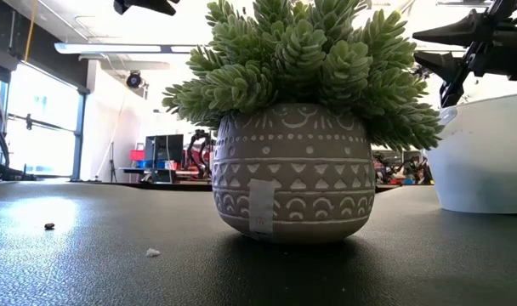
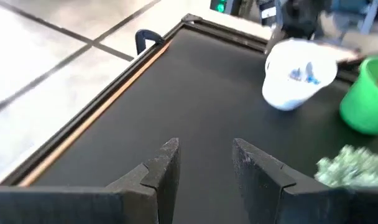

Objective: Sort candy
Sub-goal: Return to home position

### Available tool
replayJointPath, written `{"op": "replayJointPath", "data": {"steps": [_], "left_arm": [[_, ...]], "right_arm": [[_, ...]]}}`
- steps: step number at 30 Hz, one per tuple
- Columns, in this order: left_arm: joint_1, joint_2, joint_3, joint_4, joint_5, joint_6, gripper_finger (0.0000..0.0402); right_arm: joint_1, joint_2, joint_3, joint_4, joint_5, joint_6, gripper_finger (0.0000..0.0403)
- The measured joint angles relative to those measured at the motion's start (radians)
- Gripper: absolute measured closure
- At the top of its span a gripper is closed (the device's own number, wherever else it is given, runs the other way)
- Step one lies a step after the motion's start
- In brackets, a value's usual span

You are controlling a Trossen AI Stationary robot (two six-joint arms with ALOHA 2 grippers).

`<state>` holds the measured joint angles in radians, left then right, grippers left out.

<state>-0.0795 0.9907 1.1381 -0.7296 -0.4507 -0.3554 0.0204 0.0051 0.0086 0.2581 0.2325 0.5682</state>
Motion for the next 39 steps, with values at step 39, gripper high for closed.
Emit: {"op": "replayJointPath", "data": {"steps": [39], "left_arm": [[0.001,-0.602,-0.812,0.523,-0.052,0.038,0.0271]], "right_arm": [[0.0,0.001,0.0,-0.037,0.0,0.0,0.0277]]}}
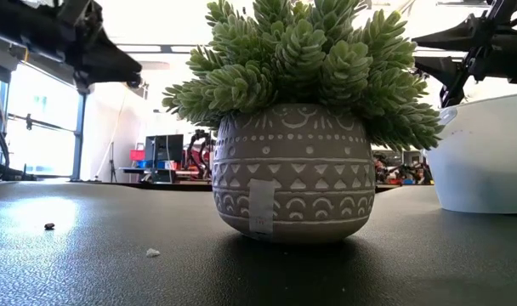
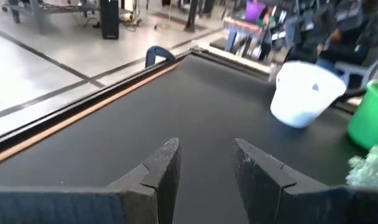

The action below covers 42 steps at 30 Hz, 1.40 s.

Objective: Sort candy
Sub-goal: Return to home position

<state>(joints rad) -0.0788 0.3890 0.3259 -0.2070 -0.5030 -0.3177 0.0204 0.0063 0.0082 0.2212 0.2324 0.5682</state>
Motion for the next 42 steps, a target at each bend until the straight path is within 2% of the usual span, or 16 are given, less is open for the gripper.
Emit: {"op": "replayJointPath", "data": {"steps": [4,7,12,21,34,39,42], "left_arm": [[0.0,-0.091,-0.039,0.003,0.001,-0.01,0.0271],[0.0,-0.142,-0.081,0.007,0.001,0.048,0.0271],[0.0,-0.23,-0.176,0.103,0.0,0.084,0.0271],[-0.001,-0.327,-0.251,0.108,-0.005,0.085,0.0271],[-0.001,-0.385,-0.269,0.136,-0.005,0.071,0.0271],[-0.001,-0.385,-0.313,0.269,0.021,0.059,0.0271],[-0.001,-0.385,-0.314,0.272,0.05,0.059,0.0271]], "right_arm": [[0.0,0.0,0.0,0.0,0.0,0.0,0.0277],[0.0,0.0,0.0,0.0,0.0,0.0,0.0277],[0.0,0.0,0.0,0.0,0.0,0.0,0.0277],[0.0,0.0,0.0,0.0,0.0,0.0,0.0277],[0.0,0.0,0.0,0.0,0.0,0.0,0.0277],[0.0,0.0,0.0,0.0,0.0,0.0,0.0277],[0.0,0.0,0.0,0.0,0.0,0.0,0.0277]]}}
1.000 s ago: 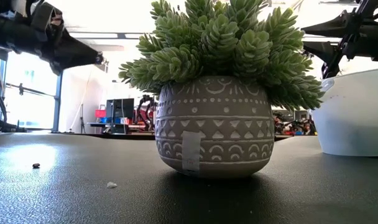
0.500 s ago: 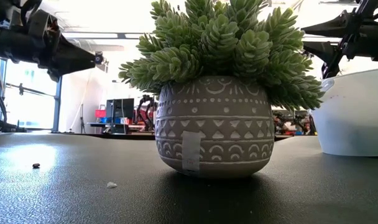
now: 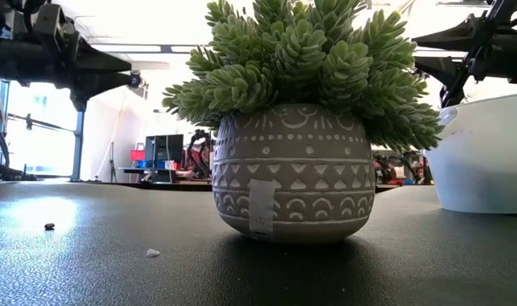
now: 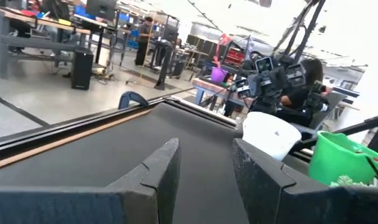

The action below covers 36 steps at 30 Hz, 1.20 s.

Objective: Sort candy
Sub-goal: Return to home position

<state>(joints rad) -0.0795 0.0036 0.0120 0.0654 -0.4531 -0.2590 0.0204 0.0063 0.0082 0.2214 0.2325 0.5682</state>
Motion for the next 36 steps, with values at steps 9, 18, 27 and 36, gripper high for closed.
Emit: {"op": "replayJointPath", "data": {"steps": [9,18,27,36], "left_arm": [[0.0,0.0,0.0,0.0,0.001,-0.077,0.0271],[0.0,0.0,0.0,0.017,-0.001,-0.132,0.0271],[0.0,0.01,0.0,0.001,0.006,-0.133,0.0271],[0.0,0.033,0.0,0.003,-0.084,-0.203,0.0271]], "right_arm": [[0.0,0.0,0.0,0.0,0.0,0.0,0.0277],[0.0,0.0,0.0,0.0,0.0,0.0,0.0277],[0.0,0.0,0.0,0.0,0.0,0.0,0.0277],[0.0,0.0,0.0,0.0,0.0,0.0,0.0277]]}}
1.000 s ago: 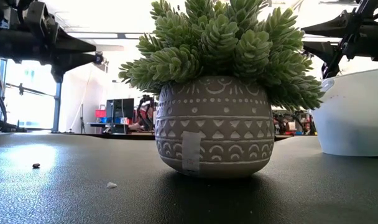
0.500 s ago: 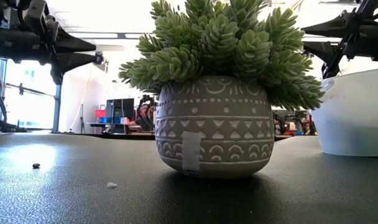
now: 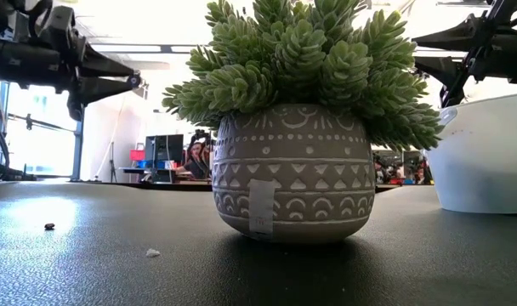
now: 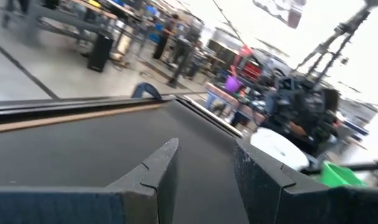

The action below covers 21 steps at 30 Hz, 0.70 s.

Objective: Sort candy
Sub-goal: Return to home position

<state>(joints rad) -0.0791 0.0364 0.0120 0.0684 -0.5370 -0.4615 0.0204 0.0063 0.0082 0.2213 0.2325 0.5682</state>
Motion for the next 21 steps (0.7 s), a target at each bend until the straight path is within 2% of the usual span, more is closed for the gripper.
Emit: {"op": "replayJointPath", "data": {"steps": [3,7,12,15,21], "left_arm": [[0.0,0.0,0.0,0.004,-0.024,-0.013,0.0271],[0.0,0.0,0.0,0.003,0.007,-0.049,0.0271],[0.0,0.0,0.0,0.007,0.092,0.102,0.0271],[-0.001,0.0,0.0,0.007,0.123,0.133,0.0271],[0.0,0.0,0.0,0.002,-0.065,0.041,0.0271]], "right_arm": [[0.0,0.0,0.0,0.0,0.0,0.0,0.0277],[0.0,0.0,0.0,0.0,0.0,0.0,0.0277],[0.0,0.0,0.0,0.0,0.0,0.0,0.0277],[0.0,0.0,0.0,0.0,0.0,0.0,0.0277],[0.0,0.0,0.0,0.0,0.0,0.0,0.0277]]}}
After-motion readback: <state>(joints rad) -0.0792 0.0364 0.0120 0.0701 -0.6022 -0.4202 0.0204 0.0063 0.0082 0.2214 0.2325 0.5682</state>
